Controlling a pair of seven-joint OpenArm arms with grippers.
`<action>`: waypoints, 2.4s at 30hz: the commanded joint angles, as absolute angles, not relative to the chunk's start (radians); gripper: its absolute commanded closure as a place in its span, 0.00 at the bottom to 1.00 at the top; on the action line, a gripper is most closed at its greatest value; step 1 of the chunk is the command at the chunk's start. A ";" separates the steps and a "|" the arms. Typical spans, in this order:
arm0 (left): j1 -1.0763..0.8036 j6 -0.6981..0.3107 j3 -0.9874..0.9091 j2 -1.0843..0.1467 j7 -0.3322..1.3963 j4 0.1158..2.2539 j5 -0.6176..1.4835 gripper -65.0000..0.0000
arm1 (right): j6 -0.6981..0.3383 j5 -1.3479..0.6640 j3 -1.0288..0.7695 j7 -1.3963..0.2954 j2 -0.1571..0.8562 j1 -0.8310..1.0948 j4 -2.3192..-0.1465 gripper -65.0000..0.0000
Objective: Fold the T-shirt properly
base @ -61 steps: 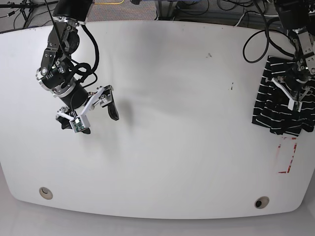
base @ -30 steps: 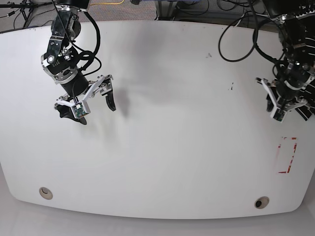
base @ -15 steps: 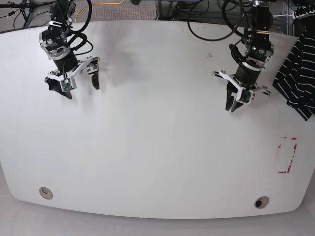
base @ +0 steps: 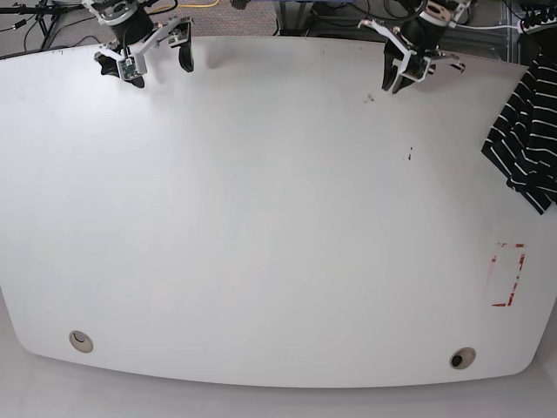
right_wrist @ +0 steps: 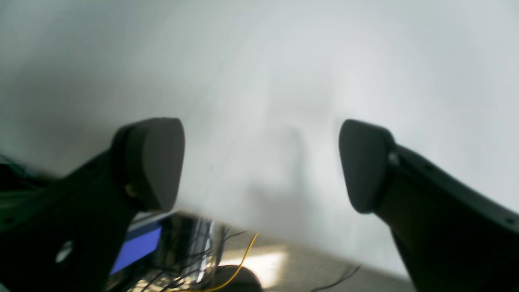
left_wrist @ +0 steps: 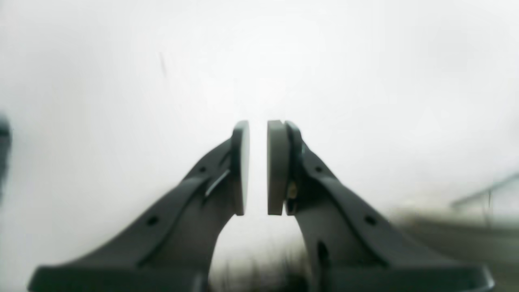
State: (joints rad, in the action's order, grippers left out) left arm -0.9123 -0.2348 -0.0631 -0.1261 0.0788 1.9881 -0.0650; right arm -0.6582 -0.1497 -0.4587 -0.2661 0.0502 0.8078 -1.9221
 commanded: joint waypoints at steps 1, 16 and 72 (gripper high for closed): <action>-1.017 -0.234 -0.065 -0.117 0.064 2.006 -0.059 0.90 | -0.668 -0.193 -0.463 -0.240 0.044 0.894 -1.959 0.12; -1.254 -0.232 -0.065 -0.064 0.070 1.873 -0.061 0.91 | -0.670 -0.196 -0.381 -0.231 0.067 1.144 -1.801 0.12; -0.102 -0.197 -0.035 -0.084 -0.054 0.163 -0.067 0.75 | -0.424 0.010 -0.064 -0.025 0.170 0.320 -0.506 0.12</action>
State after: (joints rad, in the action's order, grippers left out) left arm -0.0887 -0.2070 -0.0399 -0.0784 -0.0547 0.1673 -0.0624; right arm -0.4290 0.0154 -0.0731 -0.0292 0.1635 0.3141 -0.5053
